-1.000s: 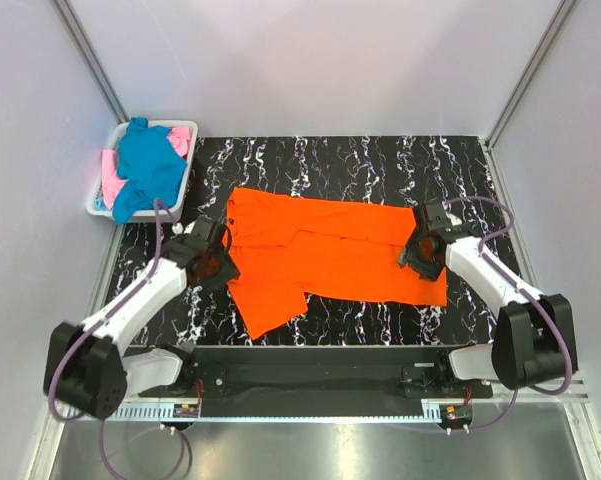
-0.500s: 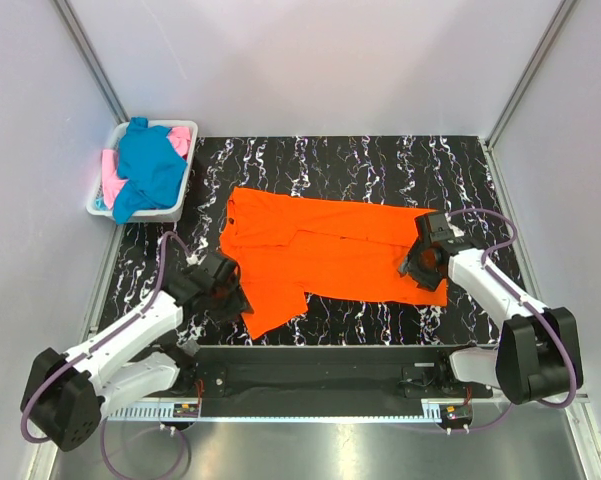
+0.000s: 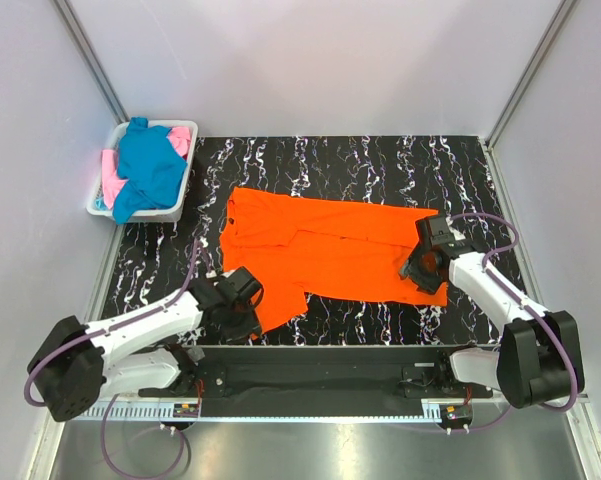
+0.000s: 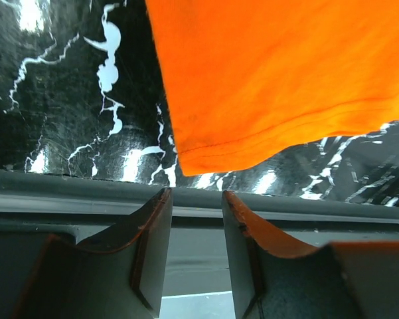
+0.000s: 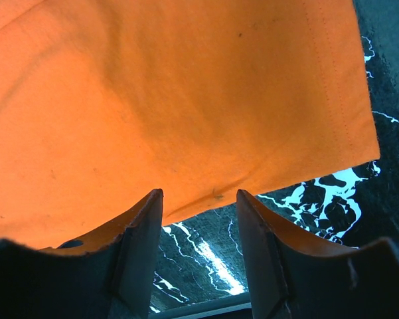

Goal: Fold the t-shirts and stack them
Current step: Fold the tshirt

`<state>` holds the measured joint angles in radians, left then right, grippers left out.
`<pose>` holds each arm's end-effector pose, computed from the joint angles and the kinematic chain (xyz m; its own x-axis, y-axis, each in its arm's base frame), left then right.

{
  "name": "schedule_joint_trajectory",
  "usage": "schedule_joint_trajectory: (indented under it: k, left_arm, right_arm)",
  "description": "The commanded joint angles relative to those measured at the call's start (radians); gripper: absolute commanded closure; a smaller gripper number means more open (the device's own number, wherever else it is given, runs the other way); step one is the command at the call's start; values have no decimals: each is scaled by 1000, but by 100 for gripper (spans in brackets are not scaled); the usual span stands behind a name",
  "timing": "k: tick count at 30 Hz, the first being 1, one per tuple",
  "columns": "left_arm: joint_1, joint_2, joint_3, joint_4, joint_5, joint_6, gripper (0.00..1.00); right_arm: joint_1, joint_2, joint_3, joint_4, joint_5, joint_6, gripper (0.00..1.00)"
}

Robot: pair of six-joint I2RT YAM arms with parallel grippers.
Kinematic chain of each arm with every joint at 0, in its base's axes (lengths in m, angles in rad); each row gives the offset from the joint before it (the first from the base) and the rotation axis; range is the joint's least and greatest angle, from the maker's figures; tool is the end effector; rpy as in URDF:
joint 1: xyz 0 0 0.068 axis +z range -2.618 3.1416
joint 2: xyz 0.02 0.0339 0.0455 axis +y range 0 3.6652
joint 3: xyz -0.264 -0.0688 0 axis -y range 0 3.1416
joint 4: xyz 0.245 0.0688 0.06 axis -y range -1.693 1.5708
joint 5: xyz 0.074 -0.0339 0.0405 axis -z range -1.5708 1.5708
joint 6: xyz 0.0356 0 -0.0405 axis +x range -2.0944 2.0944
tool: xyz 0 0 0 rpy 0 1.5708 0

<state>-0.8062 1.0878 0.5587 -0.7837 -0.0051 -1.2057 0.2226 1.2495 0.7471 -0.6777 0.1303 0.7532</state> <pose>0.1158 -0.1205 0.1695 -0.9122 -0.3984 -0.0957 -0.3679 0.8993 -0.2366 0.2174 0.0445 0.1975 -0.7746 0.5200 -0.3600 0.4924 0.8531 0.1728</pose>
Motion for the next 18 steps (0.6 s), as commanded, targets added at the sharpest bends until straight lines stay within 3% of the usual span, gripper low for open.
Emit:
schedule_joint_trajectory:
  k: [1,18]
  left_arm:
    - [-24,26,20,11,-22,-55,60]
    - [-28,152,6,139,-52,-43,60]
  right_arm:
    - [4,-30,-8,7,20,20,45]
    - [6,-13,-12,7,22,-3,45]
